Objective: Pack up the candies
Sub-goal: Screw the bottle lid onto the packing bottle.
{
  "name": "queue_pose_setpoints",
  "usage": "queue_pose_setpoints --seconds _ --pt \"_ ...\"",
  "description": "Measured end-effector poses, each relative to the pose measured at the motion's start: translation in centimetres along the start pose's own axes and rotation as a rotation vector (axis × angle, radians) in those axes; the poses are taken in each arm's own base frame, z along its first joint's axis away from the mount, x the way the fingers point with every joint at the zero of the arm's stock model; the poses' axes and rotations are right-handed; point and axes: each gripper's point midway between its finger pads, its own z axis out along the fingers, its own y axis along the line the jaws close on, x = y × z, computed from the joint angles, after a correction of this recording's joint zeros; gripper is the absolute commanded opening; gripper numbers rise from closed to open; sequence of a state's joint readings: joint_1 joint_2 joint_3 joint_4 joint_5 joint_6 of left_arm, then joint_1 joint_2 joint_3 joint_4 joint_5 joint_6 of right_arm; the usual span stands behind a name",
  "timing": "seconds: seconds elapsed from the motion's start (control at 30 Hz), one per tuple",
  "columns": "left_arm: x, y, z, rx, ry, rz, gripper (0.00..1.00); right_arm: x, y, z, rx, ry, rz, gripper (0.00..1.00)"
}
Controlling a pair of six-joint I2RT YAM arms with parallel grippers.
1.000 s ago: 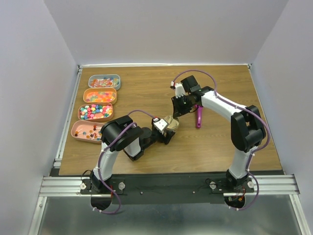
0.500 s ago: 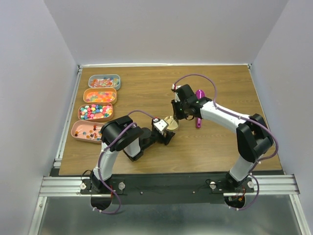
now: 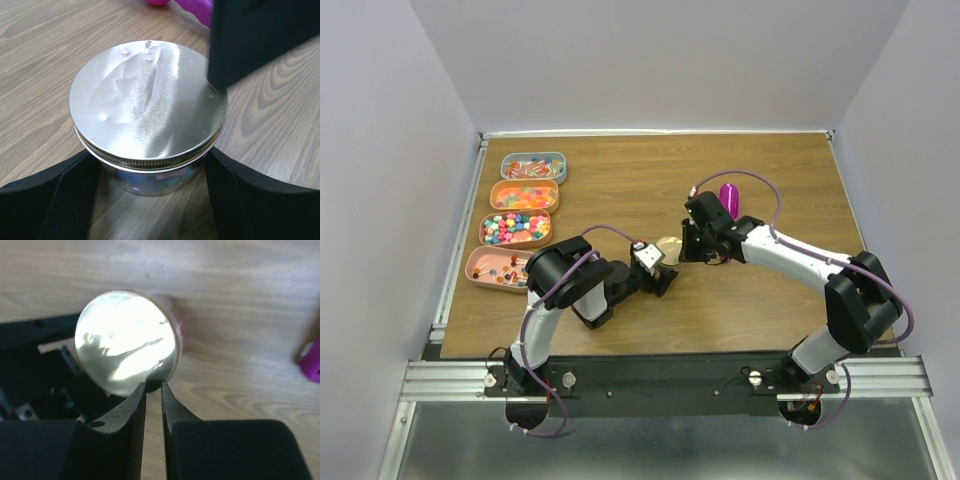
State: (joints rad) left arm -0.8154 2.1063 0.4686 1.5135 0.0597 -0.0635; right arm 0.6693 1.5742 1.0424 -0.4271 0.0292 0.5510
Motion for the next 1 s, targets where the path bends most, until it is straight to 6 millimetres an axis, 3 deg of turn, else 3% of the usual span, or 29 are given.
queue_pose_setpoints --seconds 0.13,0.23,0.33,0.4,0.53,0.6,0.77,1.0 --pt "-0.1 0.0 0.1 0.0 -0.003 -0.001 0.81 2.0 1.1 -0.6 -0.042 0.07 -0.001 0.24" --pt "-0.1 0.0 0.2 0.0 -0.004 -0.004 0.81 3.6 0.0 -0.7 -0.017 0.137 -0.01 0.26" --pt "-0.1 0.0 0.2 0.0 -0.004 -0.004 0.81 2.1 -2.4 -1.0 0.024 0.138 -0.001 0.3" --pt "-0.1 0.0 0.2 0.0 -0.004 -0.004 0.81 -0.2 -3.1 -1.4 0.027 0.108 -0.02 0.32" --pt "-0.1 0.0 0.2 0.0 -0.005 -0.004 0.81 -4.5 -2.1 -1.8 -0.039 0.051 -0.118 0.33" --pt "-0.1 0.0 0.2 0.0 -0.004 -0.004 0.81 -5.6 -1.4 -1.5 -0.076 0.048 -0.17 0.33" --pt "-0.1 0.0 0.2 0.001 -0.004 -0.005 0.81 -6.7 -0.1 0.5 -0.156 0.099 -0.298 0.33" --pt "-0.1 0.0 0.2 0.002 -0.005 -0.005 0.81 -5.4 -0.3 3.0 -0.195 0.191 -0.392 0.32"
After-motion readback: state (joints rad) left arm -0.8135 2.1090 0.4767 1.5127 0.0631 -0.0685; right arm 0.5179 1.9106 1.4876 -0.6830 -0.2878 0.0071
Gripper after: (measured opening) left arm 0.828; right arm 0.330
